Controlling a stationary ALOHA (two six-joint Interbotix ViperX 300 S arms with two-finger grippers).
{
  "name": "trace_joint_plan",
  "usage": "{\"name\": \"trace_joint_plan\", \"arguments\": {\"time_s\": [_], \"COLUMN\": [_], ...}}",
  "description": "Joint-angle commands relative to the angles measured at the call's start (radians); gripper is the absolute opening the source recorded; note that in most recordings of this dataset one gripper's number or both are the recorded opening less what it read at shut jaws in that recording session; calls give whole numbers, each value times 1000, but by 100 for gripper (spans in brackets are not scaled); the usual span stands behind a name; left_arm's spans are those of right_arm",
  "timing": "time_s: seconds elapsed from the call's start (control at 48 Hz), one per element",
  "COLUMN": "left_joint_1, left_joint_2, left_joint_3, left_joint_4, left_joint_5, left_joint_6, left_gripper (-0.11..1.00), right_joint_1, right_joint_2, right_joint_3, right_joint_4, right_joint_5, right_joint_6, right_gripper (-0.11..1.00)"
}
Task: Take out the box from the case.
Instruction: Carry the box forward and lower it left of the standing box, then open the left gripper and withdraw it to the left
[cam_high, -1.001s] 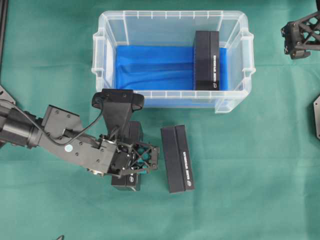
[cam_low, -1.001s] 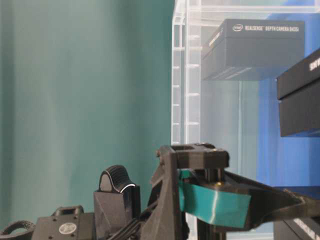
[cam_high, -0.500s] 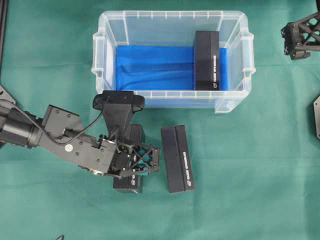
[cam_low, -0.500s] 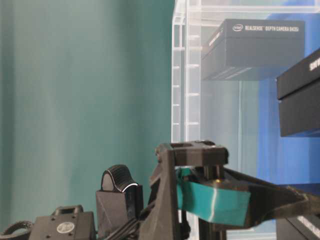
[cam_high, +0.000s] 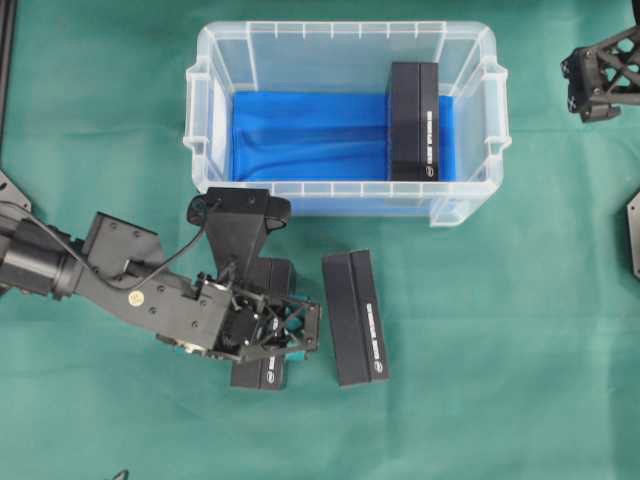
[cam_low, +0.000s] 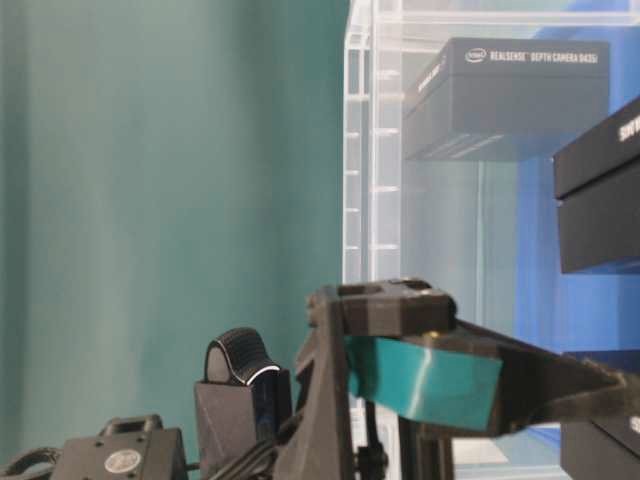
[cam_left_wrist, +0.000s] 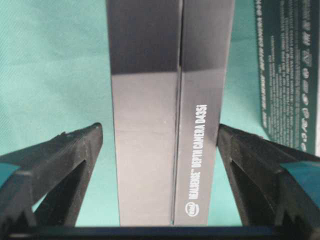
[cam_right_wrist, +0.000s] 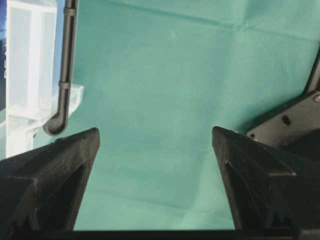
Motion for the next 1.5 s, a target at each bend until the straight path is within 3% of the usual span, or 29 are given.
{"name": "trace_joint_plan", "arguments": {"time_s": [0.0,0.667,1.084,1.292,1.48], "left_joint_1": [-2,6,6,9,11], "left_joint_2": [-38,-112,-212,-215,-219], "left_joint_3": [-9,-32,-224,-299,-290], "left_joint_4": [-2,-6,3,8,8], "left_joint_5": [2,20,287,333,351], "left_joint_6": [0,0,2,17,23], "left_gripper": [97,97,97,97,97], "right_joint_1": [3,3,2,2,3], "right_joint_2": [-8,-8,-8,-8,-8], "right_joint_3": [-9,-11,-9,-9,-9], "right_joint_4": [2,0,2,0,0], "right_joint_5": [-2,-2,0,0,0], "right_joint_6": [2,2,3,3,5], "right_gripper": [90,90,90,90,90]}}
